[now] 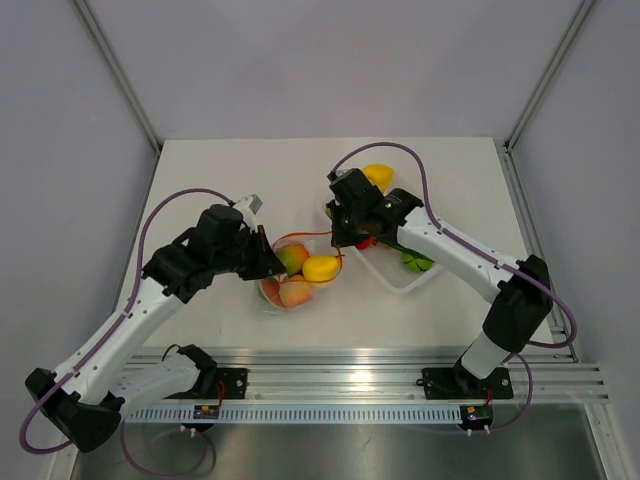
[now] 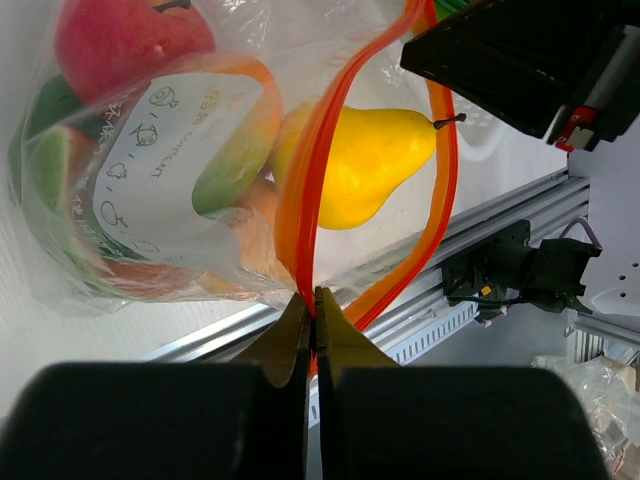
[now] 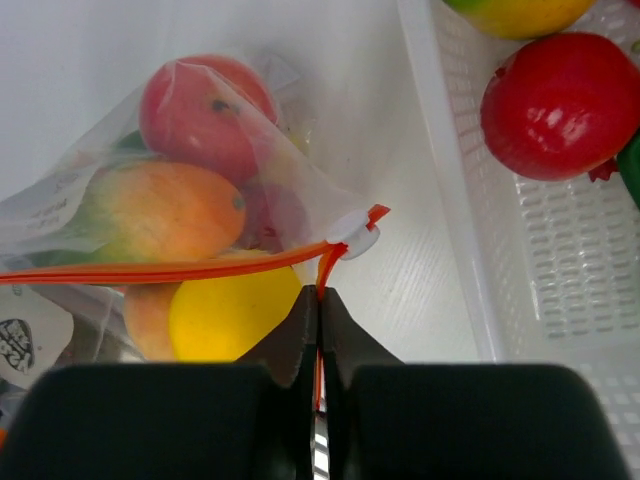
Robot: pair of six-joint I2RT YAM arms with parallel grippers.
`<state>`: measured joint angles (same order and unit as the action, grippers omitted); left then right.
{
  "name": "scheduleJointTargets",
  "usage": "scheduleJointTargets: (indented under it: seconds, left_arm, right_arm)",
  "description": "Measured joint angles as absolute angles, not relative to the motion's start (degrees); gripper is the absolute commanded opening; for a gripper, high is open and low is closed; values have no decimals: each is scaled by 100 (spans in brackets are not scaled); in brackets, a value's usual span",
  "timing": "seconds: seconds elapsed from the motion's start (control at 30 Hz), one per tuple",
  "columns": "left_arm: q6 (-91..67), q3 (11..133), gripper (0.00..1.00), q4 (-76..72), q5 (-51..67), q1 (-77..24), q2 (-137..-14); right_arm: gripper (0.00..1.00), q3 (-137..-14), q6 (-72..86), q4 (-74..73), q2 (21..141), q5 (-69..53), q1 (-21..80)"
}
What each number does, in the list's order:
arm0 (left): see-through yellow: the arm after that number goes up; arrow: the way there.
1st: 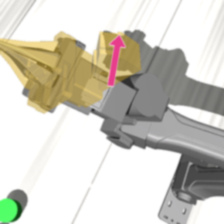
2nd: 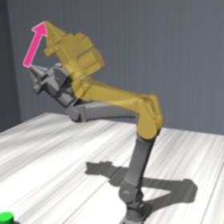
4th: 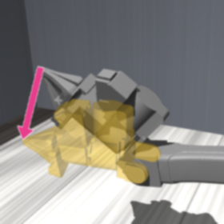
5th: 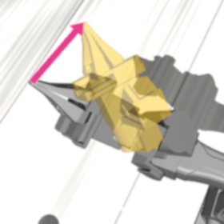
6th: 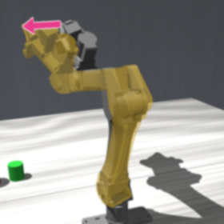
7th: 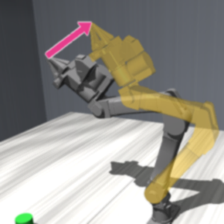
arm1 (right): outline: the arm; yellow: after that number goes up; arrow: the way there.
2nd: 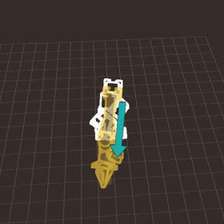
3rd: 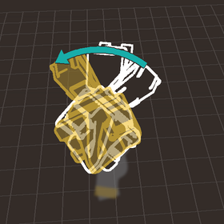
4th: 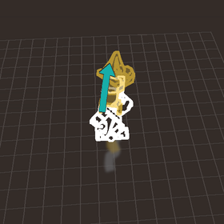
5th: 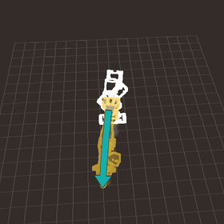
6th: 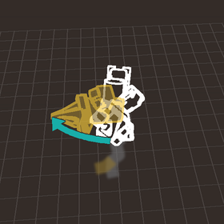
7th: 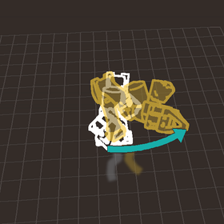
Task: Place the food in the zip-top bag and seal the zipper
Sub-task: Adjust the zipper food storage bag at the center of the board, then adjust the fake fruit in the zipper food storage bag.
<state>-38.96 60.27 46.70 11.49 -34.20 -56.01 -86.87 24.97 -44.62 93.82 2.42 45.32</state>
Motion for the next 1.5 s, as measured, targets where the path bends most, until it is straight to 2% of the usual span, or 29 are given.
scheduleJointTargets:
  seconds: [0.2, 0.4, 0.53, 0.73, 0.97, 1.07, 1.17, 1.23, 1.3, 1.33, 1.4, 1.43, 1.5]
  left_arm:
    - [-3607, 6300, 0, 5061, 1116, -3199, -5603]
    - [-3166, 7498, 0, 5577, 875, -2902, -5907]
    - [-3055, 7085, 0, 5280, 882, -2897, -6042]
    - [-2995, 6554, 0, 5315, 893, -2873, -7008]
    - [-2950, 7614, 0, 5411, 1020, -2821, -6176]
    - [-2954, 7238, 0, 5068, 1197, -2808, -6025]
    - [-2954, 6761, 0, 5043, 1273, -2808, -6479]
    - [-2952, 6576, 0, 5133, 1273, -2808, -6807]
    - [-2936, 6567, 0, 5273, 1269, -2808, -6814]
    - [-2926, 6613, 0, 5323, 1269, -2808, -6748]
    - [-2897, 6781, 0, 5371, 1306, -2808, -6619]
    - [-2895, 6834, 0, 5347, 1337, -2808, -6573]
    - [-2897, 6866, 0, 5240, 1435, -2808, -6493]
  right_arm:
    - [0, -8927, 2593, -4504, 9367, 132, 4493]
    - [0, -9445, 2698, -4436, 9006, -309, 4506]
    - [0, -9247, 2792, -4303, 9035, -239, 4510]
    - [0, -9111, 2923, -4580, 9699, -54, 4510]
    - [0, -9310, 2882, -4705, 8794, 209, 4515]
    - [0, -9310, 2873, -4659, 8761, 353, 4517]
    - [0, -9288, 2884, -4718, 9262, 414, 4521]
    - [6, -9091, 2910, -4740, 9467, 427, 4523]
    - [18, -8956, 2936, -4917, 9470, 504, 4523]
    - [32, -8956, 2945, -4963, 9441, 523, 4525]
    - [37, -8993, 2943, -4980, 9319, 550, 4528]
    - [43, -9028, 2941, -4987, 9258, 554, 4532]
    - [45, -9129, 2934, -4984, 9087, 565, 4558]
